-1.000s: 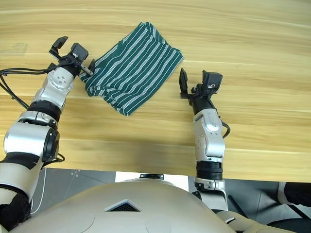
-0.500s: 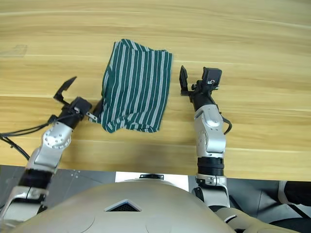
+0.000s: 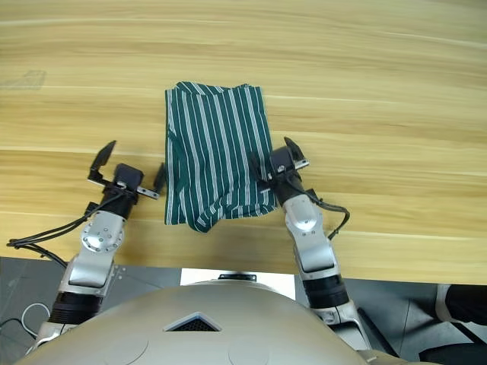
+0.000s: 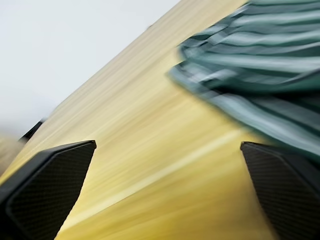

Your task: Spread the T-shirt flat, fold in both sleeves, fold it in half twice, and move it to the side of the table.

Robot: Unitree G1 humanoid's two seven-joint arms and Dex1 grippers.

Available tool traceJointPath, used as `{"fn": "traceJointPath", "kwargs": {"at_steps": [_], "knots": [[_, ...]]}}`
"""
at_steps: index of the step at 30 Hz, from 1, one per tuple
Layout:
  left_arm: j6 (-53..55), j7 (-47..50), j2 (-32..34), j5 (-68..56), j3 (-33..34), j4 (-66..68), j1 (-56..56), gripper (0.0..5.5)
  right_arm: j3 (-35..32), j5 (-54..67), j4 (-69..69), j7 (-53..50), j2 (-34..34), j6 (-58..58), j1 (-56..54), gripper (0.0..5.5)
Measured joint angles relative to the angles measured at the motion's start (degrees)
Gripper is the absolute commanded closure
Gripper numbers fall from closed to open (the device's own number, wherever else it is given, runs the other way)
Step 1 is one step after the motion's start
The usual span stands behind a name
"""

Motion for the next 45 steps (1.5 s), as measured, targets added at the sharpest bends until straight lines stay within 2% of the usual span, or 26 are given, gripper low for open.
{"fn": "traceJointPath", "kwargs": {"at_steps": [4, 9, 11, 12, 14, 18, 21, 27, 32, 36, 40, 45], "knots": [[0.6, 2.9, -2.5, -1.7, 4.5, 2.0, -0.5, 0.14, 0.3, -2.1, -1.8, -0.2, -2.0, -1.8, 4.3, 1.25], [0.8, 1.7, -5.8, -6.3, 7.1, -3.3, 3.2, 0.14, -0.5, -2.5, 3.8, -2.9, -0.7, -6.7, 2.7, 1.25], [-2.6, -4.3, -6.9, -10.7, 1.3, -11.9, 6.5, 0.14, -0.8, -2.6, 7.2, -4.6, 0.8, -7.6, 0.5, 1.25], [-5.4, -8.7, -7.3, -13.0, -4.0, -16.7, 8.2, 0.14, -0.7, -2.6, 8.5, -5.2, 1.7, -7.9, -0.9, 1.25], [-8.1, -14.3, -7.5, -16.8, -9.7, -20.8, 10.4, 0.14, -0.5, -2.6, 10.0, -5.8, 2.8, -8.5, -1.7, 1.25], [-11.6, -23.5, -6.5, -19.3, -20.0, -19.6, 13.5, 0.14, -0.3, -2.6, 12.4, -6.6, 3.9, -9.4, -3.3, 1.25], [-11.5, -25.7, -7.7, -19.9, -23.0, -14.2, 12.9, 0.14, 0.0, -2.6, 14.2, -6.8, 4.4, -10.4, -4.1, 1.25], [-6.2, -14.4, -16.7, -15.6, -18.3, 2.7, 2.3, 0.14, 0.0, -2.6, 16.2, -6.8, 4.8, -11.4, -5.5, 1.25], [-7.9, -10.8, -18.6, -12.6, -15.8, 7.7, -1.6, 0.14, -0.3, -2.6, 17.3, -6.8, 4.9, -12.3, -6.0, 1.25], [-9.4, -11.1, -16.3, -11.8, -13.5, 6.9, -0.6, 0.14, -0.4, -2.6, 18.4, -7.1, 5.1, -13.3, -6.5, 1.25], [-14.1, -17.1, -8.7, -13.1, -10.4, 3.1, 5.2, 0.14, -0.3, -2.6, 19.4, -7.5, 5.5, -14.3, -6.7, 1.25], [-15.8, -18.6, -4.2, -13.1, -6.3, 2.7, 6.6, 0.14, -0.6, -2.6, 19.7, -7.5, 5.5, -14.5, -6.9, 1.25]]}}
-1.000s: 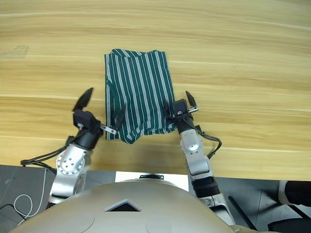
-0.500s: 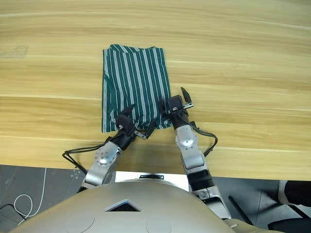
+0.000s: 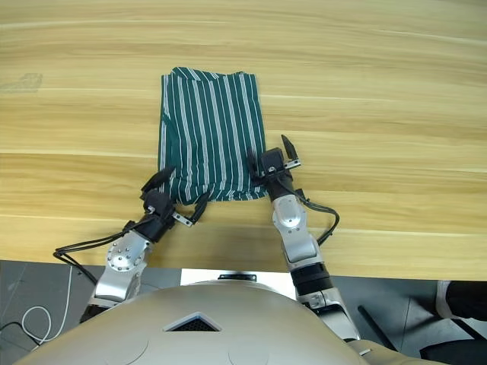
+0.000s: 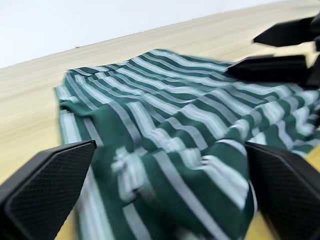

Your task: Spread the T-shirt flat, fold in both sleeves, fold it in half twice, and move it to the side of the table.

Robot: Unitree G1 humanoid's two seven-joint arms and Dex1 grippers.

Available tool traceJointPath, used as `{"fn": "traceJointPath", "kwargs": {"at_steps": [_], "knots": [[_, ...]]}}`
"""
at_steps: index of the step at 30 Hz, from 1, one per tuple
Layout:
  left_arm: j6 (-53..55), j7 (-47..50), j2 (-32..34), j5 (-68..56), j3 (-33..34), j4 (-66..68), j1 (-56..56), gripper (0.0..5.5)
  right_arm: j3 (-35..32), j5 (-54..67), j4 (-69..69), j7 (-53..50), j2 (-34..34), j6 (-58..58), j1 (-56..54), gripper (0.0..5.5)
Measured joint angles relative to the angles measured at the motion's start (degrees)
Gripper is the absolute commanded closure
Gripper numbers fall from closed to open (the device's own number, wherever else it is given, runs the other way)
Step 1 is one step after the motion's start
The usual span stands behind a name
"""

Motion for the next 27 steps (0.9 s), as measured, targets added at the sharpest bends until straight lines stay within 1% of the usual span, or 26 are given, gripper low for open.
{"fn": "traceJointPath", "kwargs": {"at_steps": [2, 4, 7, 9, 12, 15, 18, 21, 23, 27], "knots": [[0.6, 2.2, 0.9, -0.1, 3.6, 0.4, 0.3, 0.14, -0.1, 0.0, 0.0, 0.0, 0.0, 0.0, 0.0, 1.25], [1.7, 3.8, 0.9, -0.5, 5.6, 0.6, -0.1, 0.14, -0.1, 0.0, -0.1, 0.0, 0.1, 0.0, 0.0, 1.25], [5.8, 7.3, -0.9, -1.1, 8.3, 0.9, -2.0, 0.14, -0.2, 0.0, -0.1, 0.0, 0.3, 0.0, -0.1, 1.25], [8.3, 10.7, -1.8, -1.8, 11.8, 2.2, -3.6, 0.14, -0.5, 0.1, 0.2, 0.0, 0.4, 0.0, -0.2, 1.25], [9.1, 11.0, -1.3, -3.3, 15.2, 2.4, -3.0, 0.14, -0.9, 0.1, 0.5, 0.0, 0.4, 0.0, -0.5, 1.25], [8.2, 7.6, 0.7, -4.6, 16.7, 1.5, -1.1, 0.14, -1.3, 0.1, 0.9, 0.0, 0.4, -0.2, -0.7, 1.25], [6.9, -3.0, 1.9, -13.3, 17.1, -3.8, 5.2, 0.14, -1.5, 0.1, 1.2, 0.0, 0.4, -0.5, -0.9, 1.25], [6.6, -7.8, 0.8, -22.7, 18.4, -9.3, 5.1, 0.14, -1.7, 0.1, 1.9, 0.0, 0.4, -0.8, -1.5, 1.25], [7.0, -8.4, -1.1, -24.9, 17.5, -11.1, 2.7, 0.14, -1.7, 0.0, 2.2, 0.0, 0.4, -1.3, -1.6, 1.25], [9.3, -8.5, -7.2, -21.2, 6.7, -11.6, -0.6, 0.14, -1.4, 0.0, 3.1, 0.0, 0.4, -2.0, -2.1, 1.25]]}}
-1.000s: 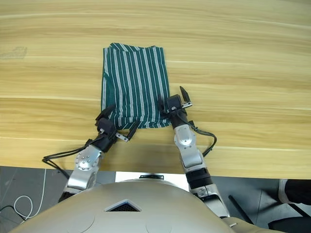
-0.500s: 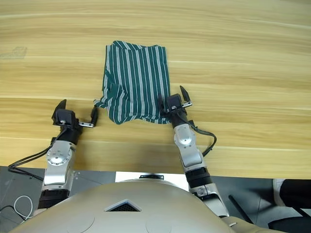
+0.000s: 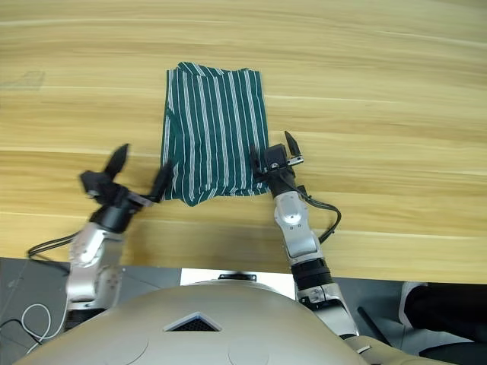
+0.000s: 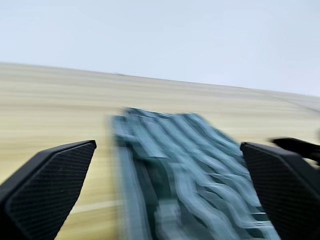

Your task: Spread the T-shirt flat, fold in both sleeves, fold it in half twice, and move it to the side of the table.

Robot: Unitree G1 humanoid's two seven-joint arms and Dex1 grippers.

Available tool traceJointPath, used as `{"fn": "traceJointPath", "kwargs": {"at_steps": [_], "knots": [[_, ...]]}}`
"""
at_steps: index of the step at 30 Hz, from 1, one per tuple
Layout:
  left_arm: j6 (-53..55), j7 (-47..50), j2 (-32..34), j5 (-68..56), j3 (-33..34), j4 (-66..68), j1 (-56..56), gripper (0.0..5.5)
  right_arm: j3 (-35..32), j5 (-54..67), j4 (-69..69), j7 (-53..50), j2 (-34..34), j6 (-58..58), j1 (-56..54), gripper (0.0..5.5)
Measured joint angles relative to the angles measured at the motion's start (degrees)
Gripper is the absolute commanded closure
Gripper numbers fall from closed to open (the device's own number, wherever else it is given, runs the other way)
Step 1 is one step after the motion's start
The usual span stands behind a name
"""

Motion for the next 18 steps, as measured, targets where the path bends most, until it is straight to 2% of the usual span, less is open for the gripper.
{"fn": "traceJointPath", "kwargs": {"at_steps": [2, 8, 12, 18], "knots": [[2.1, 2.2, -2.4, 2.1, -2.9, 0.7, -2.5, 0.14, 0.0, 0.0, 0.3, 0.0, 0.0, -0.4, -0.1, 1.25], [8.7, 15.2, -9.6, 15.2, -8.1, 15.4, -13.3, 0.14, 0.0, 0.0, 0.5, -0.1, -0.1, -1.0, 0.1, 1.25], [7.8, 20.5, -11.2, 18.9, -6.8, 20.0, -16.6, 0.14, -0.1, 0.0, 0.5, -0.1, -0.1, -1.0, 0.1, 1.25], [5.9, 23.5, -10.7, 20.7, -3.8, 19.5, -15.1, 0.14, 0.1, 0.0, 0.5, -0.1, 0.0, -1.0, 0.1, 1.25]]}}
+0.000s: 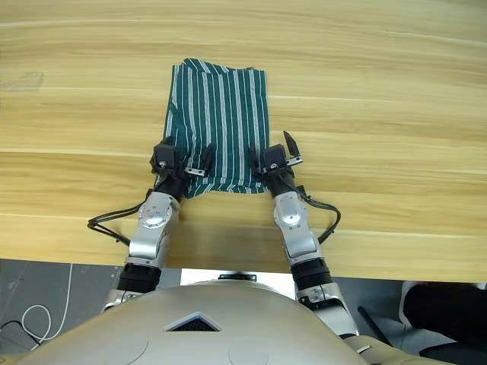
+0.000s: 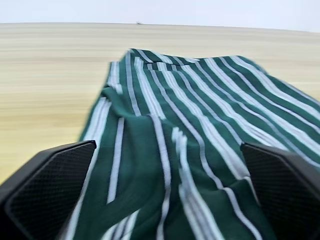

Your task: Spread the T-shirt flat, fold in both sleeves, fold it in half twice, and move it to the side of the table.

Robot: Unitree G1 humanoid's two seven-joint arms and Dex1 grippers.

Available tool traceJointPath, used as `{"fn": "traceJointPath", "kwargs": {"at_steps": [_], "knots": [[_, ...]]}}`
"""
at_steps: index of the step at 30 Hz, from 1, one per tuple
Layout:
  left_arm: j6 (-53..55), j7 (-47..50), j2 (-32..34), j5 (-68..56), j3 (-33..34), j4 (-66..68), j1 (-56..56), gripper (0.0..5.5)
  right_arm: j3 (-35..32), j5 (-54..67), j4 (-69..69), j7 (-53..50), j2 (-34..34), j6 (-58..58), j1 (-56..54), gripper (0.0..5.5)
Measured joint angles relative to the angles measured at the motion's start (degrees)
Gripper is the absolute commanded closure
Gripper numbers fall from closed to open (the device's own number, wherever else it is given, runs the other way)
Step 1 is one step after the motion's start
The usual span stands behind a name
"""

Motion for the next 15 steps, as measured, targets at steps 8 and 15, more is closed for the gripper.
{"fn": "traceJointPath", "kwargs": {"at_steps": [8, 15], "knots": [[-0.2, -0.1, 4.6, 0.1, 4.8, -5.1, 5.3, 0.14, 0.4, 0.0, 0.0, 0.0, 0.1, 0.0, 0.0, 1.25], [0.1, 1.1, 5.6, 0.4, 8.9, -6.8, 7.7, 0.14, 0.4, 0.0, 0.1, 0.0, 0.1, -0.1, -0.1, 1.25]]}}
